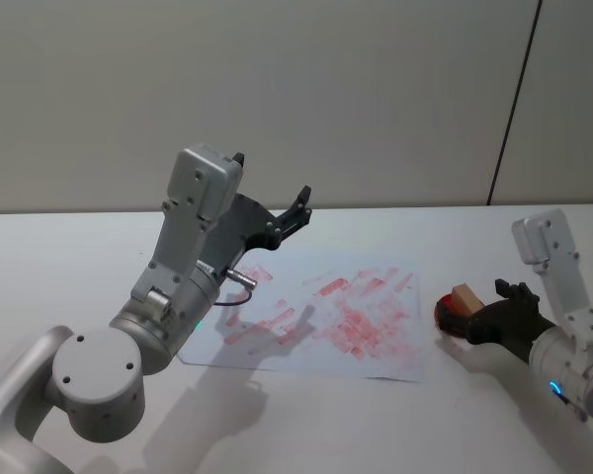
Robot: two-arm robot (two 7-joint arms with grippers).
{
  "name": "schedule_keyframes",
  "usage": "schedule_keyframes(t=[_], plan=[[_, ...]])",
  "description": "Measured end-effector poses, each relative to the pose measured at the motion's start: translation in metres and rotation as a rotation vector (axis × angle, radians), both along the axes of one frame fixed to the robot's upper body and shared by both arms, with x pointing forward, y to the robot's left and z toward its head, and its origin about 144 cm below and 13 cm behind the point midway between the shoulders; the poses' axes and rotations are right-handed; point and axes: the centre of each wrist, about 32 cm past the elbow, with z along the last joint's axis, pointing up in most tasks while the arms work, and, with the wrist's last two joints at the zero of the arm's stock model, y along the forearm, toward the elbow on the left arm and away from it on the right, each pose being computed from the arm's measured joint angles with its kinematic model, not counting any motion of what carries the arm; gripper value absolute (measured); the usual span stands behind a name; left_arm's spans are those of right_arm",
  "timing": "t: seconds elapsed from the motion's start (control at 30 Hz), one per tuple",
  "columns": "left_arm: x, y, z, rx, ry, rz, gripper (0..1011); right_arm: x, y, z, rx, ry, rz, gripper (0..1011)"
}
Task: Use the one hand to pick up the stamp and affix it onto the A4 paper.
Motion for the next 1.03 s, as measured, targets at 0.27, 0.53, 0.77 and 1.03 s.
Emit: schedule_keyframes(t=[0.27,0.53,0.77,1.03], plan=[[0.000,0.000,0.000,0.000,0.000,0.000,1002,0.000,0.000,0.000,0.000,0.000,0.000,1001],[0.000,0.000,0.000,0.000,0.000,0.000,1001,0.000,0.000,0.000,0.000,0.001,0.000,1001],[0.000,0.000,0.000,0.000,0.000,0.000,1001,-0.003,-0.001,0.002,0.014,-0.038,0.001,1001],[0.000,0.000,0.000,0.000,0.000,0.000,1001,-0.013,-0.004,0.011,0.056,-0.146,-0.001,1001]])
